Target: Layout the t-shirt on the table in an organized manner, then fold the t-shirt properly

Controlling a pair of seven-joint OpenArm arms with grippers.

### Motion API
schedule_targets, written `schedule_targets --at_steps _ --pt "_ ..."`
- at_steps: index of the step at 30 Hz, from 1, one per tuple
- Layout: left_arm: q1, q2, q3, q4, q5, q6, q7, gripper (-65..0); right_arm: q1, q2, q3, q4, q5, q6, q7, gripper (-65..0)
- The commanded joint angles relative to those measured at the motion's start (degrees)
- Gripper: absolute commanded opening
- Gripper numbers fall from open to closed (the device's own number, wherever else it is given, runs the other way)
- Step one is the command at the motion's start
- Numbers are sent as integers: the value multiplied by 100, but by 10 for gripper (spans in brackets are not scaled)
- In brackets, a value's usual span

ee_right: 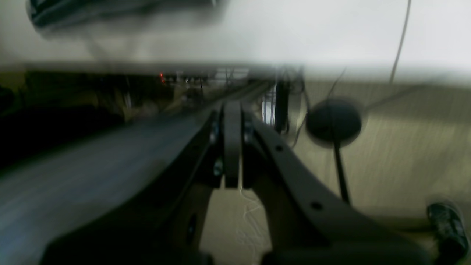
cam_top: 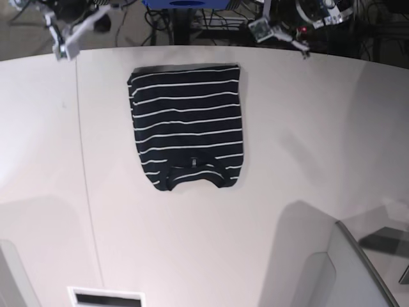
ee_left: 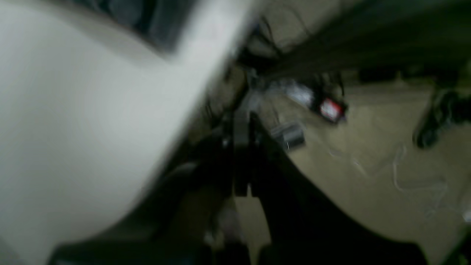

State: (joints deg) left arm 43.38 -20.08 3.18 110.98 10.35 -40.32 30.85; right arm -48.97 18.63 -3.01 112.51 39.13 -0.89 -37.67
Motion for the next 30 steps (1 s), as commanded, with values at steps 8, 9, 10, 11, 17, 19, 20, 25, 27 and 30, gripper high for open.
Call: schedule_targets --at_steps 8,9,10,11,17,19,20,25,27,30 --pt "678 -28 100 -377 -63 32 -92 -650 -373 -153 -407 -882 -146 58 53 -647" --pt "652 -28 187 -553 -28 32 -92 -650 -189 -215 -565 -1260 -331 58 53 -647" --pt "564 -28 293 -693 -20 32 -92 -650 22 -294 -715 -1638 -507 58 53 -647" --pt "449 -28 442 -904 -20 32 -92 -650 251 -382 -856 -2095 -709 58 53 -647" --pt "-351 -63 1691 -2636 -55 1117 -250 -650 1578 -892 -1673 -4978 -1966 67 387 -647" --pt "-579 -36 2113 -3331 -55 1495 -654 -650 1904 -989 -1972 -5928 -2309 67 914 -648" --pt "-667 -10 2253 -3665 -63 1645 -857 -650 2071 -1041 -2095 -6394 -2415 67 1187 -648" --pt "-1212 535 2711 -5687 -63 2330 -2043 -650 2888 -1208 -2675 -8908 -2634 84 3147 -648" --pt "-1555 895 2675 -6891 -63 2410 -2729 -650 3126 -1235 -3124 -9787 -2634 84 4264 -644" --pt "-2302 1379 2675 -9063 -63 2410 -4021 -650 3266 -1208 -3607 -10473 -2617 84 5530 -644"
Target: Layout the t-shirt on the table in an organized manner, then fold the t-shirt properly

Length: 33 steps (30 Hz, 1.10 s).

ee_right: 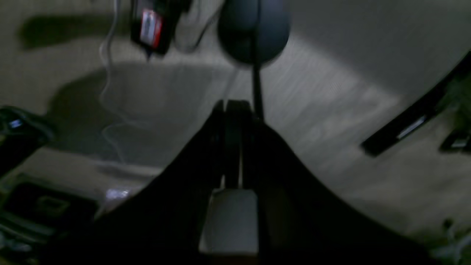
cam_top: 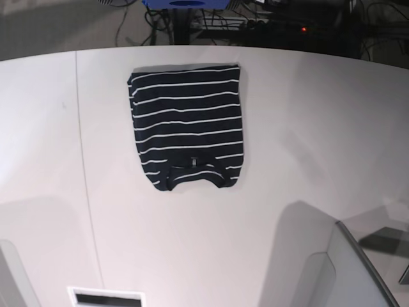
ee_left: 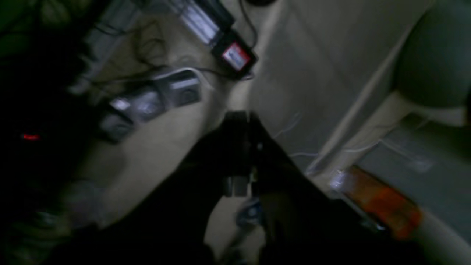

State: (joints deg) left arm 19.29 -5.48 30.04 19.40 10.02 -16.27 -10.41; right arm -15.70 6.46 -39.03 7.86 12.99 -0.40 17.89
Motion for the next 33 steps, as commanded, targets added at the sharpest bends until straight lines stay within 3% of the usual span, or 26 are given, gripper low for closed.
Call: schedule_targets --at_steps 1,4,6,11,17,27,33 --pt "-184 95 -37 -713 -31 14 -422 -650 -52 9 -49 -87 -3 36 264 -644" --pt "-746 315 -64 -1940 -31 14 -1785 -650 -25 -17 294 -69 15 27 527 -642" --pt "-790 306 -231 -1940 -40 23 -2013 -650 36 -132 654 -60 15 27 519 -642" --pt "-852 174 -793 -1496 4 23 -1644 -650 186 -395 1085 -60 6 27 519 -642" --pt "-1037 165 -828 -1663 -22 23 -1055 -650 168 -483 1067 -87 6 27 510 -642" --pt "-878 183 -855 -1768 -40 23 -967 -650 203 -88 1059 -104 -20 27 510 -642" --pt "-703 218 -864 -1724 -40 23 -985 -650 10 -96 1059 -113 -20 27 510 -642"
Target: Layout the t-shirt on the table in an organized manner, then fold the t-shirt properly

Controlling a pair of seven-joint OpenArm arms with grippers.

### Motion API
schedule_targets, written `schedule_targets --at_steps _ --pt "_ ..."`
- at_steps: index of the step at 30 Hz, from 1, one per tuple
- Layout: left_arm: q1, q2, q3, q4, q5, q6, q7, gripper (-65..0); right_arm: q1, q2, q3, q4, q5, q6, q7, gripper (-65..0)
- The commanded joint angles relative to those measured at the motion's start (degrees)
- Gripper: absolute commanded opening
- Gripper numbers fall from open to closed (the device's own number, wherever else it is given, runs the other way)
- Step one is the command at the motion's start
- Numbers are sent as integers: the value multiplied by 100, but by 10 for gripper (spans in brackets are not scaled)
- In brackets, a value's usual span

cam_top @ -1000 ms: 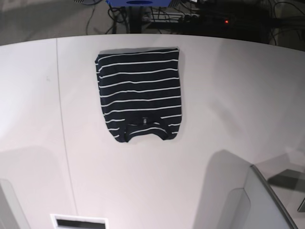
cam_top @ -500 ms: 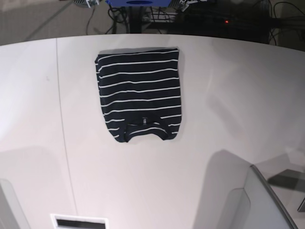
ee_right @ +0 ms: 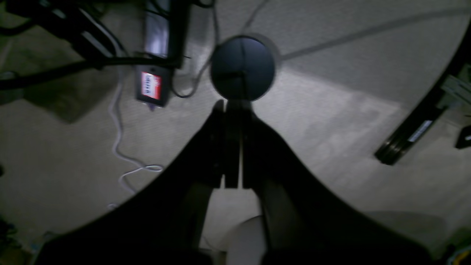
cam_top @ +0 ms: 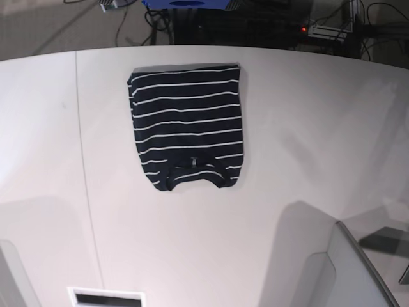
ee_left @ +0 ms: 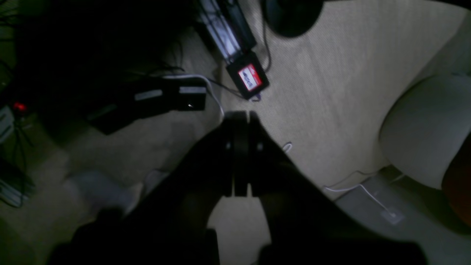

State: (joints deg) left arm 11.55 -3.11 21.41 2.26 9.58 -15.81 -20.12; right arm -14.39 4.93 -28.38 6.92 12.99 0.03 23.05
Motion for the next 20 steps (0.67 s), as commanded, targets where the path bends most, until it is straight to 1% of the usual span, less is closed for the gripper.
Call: schedule_targets --at_steps 1,6,9,11,20 --pt "133 -9 -9 -2 4 -23 -32 -650 -139 48 -6 -19 -20 -16 -6 -642" --pt "106 78 -9 7 4 -23 -41 -650 -139 83 -6 -19 -20 -16 -6 -642" --pt "-25 96 -9 -2 4 -23 -41 -650 -112 232 -6 -2 -20 -16 -6 -642" --pt "-43 105 -9 -2 4 -23 -41 -650 -51 259 -15 -2 -20 -16 -6 -642" --pt "-78 96 -9 -2 4 -23 -41 -650 63 215 -6 -10 -20 -16 -6 -642"
